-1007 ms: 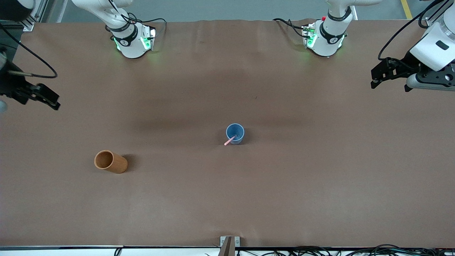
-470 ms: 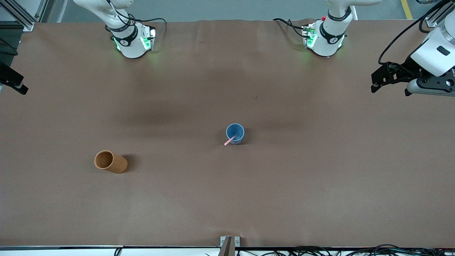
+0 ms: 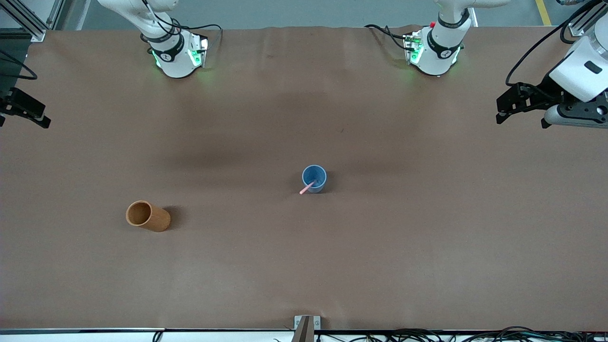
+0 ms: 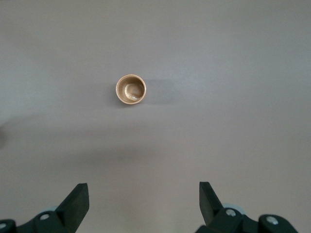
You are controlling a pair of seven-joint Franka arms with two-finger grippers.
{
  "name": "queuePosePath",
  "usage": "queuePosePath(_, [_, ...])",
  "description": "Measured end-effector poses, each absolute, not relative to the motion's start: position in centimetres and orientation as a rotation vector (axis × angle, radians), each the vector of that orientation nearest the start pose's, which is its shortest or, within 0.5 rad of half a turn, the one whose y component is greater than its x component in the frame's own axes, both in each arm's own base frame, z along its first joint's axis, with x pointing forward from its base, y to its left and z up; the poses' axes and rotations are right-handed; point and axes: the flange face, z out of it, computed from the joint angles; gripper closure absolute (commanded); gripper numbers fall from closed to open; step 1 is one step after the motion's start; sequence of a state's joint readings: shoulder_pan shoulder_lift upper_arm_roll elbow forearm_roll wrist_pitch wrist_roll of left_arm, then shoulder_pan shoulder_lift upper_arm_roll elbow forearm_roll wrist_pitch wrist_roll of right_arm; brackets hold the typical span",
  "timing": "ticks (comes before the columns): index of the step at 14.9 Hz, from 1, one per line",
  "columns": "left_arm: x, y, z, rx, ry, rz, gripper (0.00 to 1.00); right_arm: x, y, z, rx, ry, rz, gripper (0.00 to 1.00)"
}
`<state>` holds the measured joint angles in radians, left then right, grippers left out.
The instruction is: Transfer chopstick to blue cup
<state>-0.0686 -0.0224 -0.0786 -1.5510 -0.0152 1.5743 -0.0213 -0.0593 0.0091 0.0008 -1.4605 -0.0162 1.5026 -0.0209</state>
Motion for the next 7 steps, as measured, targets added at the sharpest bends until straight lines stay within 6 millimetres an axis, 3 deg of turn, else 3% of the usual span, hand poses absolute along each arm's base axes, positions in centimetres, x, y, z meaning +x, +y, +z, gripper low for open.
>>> queuePosePath(7, [54.22,-8.25,64.66,-3.152,0.199,-0.07,0.0,54.97,-3.03,65.81,-3.158,0.046,-0.024,0.0])
